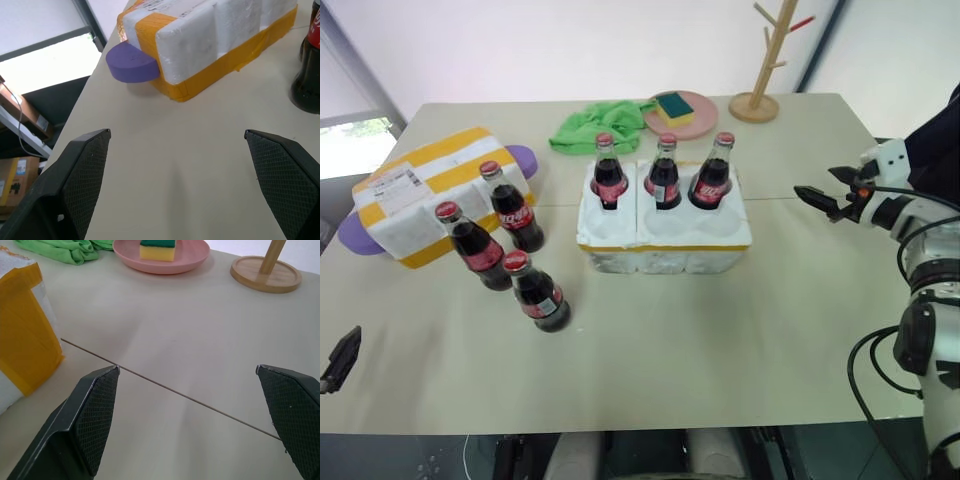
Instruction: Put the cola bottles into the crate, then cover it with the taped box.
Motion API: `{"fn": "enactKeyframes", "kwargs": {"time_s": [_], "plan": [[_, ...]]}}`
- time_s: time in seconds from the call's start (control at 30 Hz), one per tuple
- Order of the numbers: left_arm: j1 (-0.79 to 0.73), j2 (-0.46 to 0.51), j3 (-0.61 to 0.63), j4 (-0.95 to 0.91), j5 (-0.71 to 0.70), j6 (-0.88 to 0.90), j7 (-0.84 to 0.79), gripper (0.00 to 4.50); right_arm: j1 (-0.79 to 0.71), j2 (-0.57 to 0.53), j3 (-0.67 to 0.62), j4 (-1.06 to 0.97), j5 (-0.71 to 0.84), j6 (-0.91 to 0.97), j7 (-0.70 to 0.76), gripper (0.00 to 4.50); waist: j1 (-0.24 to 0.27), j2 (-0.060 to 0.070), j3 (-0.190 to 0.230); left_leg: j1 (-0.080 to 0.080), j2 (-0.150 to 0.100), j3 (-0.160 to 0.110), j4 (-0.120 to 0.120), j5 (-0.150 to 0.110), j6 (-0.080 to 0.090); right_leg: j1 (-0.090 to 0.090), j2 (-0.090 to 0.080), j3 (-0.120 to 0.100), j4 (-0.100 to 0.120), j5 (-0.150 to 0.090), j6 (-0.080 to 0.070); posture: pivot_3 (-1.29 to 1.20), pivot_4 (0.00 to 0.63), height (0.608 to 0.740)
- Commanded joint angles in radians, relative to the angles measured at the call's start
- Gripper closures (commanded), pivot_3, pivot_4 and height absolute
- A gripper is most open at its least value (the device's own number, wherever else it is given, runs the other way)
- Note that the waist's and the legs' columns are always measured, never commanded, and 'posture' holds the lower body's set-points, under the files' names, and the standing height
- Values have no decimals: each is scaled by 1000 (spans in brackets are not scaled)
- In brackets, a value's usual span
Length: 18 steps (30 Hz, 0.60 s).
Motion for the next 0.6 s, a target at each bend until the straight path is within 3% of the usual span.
{"fn": "enactKeyframes", "kwargs": {"time_s": [0.03, 0.6], "plan": [[-6, 12, 32, -1, -6, -8, 2, 12, -7, -20, -24, -6, 20, -4, 0, 0, 0, 0, 0, 0, 0, 0, 0, 0, 0, 0, 0, 0, 0, 0, 0, 0, 150, 740], [-15, 20, 29, -2, -23, 31, 7, 12, -9, -22, -22, -11, 23, 9, 15, 0, 0, 0, 0, 0, 0, 0, 0, 0, 0, 0, 0, 0, 0, 0, 0, 0, 150, 740]]}}
